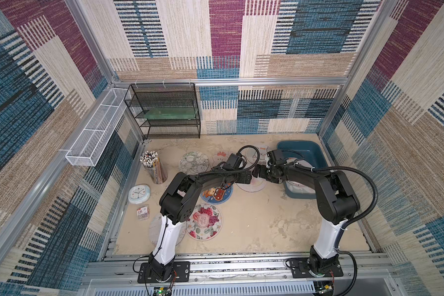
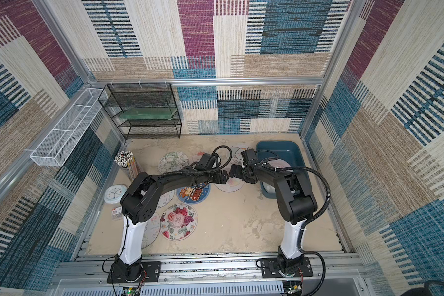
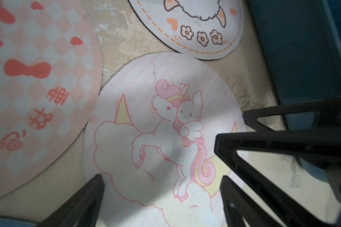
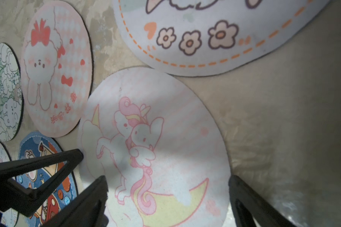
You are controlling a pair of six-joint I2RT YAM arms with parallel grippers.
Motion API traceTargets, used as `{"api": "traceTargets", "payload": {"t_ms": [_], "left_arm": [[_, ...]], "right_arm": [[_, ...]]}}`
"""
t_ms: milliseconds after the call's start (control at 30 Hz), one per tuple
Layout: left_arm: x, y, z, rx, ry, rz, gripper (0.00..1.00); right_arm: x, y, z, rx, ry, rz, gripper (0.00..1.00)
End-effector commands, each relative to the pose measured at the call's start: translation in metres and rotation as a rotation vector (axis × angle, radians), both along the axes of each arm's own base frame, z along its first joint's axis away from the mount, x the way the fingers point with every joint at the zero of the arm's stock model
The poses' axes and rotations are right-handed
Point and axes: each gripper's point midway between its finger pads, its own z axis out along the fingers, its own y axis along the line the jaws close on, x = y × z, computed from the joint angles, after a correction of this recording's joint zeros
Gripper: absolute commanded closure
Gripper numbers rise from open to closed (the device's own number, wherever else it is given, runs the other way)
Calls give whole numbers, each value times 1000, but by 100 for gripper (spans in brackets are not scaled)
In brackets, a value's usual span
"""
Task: Put the coasters into the storage box
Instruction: Pick up the coaster from the center of the board.
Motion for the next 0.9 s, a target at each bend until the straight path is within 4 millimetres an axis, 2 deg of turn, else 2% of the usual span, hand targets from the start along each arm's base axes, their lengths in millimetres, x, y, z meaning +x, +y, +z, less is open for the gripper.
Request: {"api": "traceTargets", "payload": {"t_ms": [0,233,433,567,700,867], "left_arm": [[-15,8,-22,35,87,-1,8],[-17,8,-24,24,100,0,8],[-18,8,-24,19,103,1,8],[-18,8,-24,20,104,2,8],[-18,9,-25,20,104,7,8],[-18,6,-23,-1,99,-4,8]], "right_arm": [[-11,11,-10,46,60,21,5],[-10,13,-16,78,75,15,12],[-8,11,-16,99,71,6,33],[-6,13,-16,101,67,12,59],[-5,16,-14,80,54,32,72],[-4,22,-3,75,24,54,83]]}}
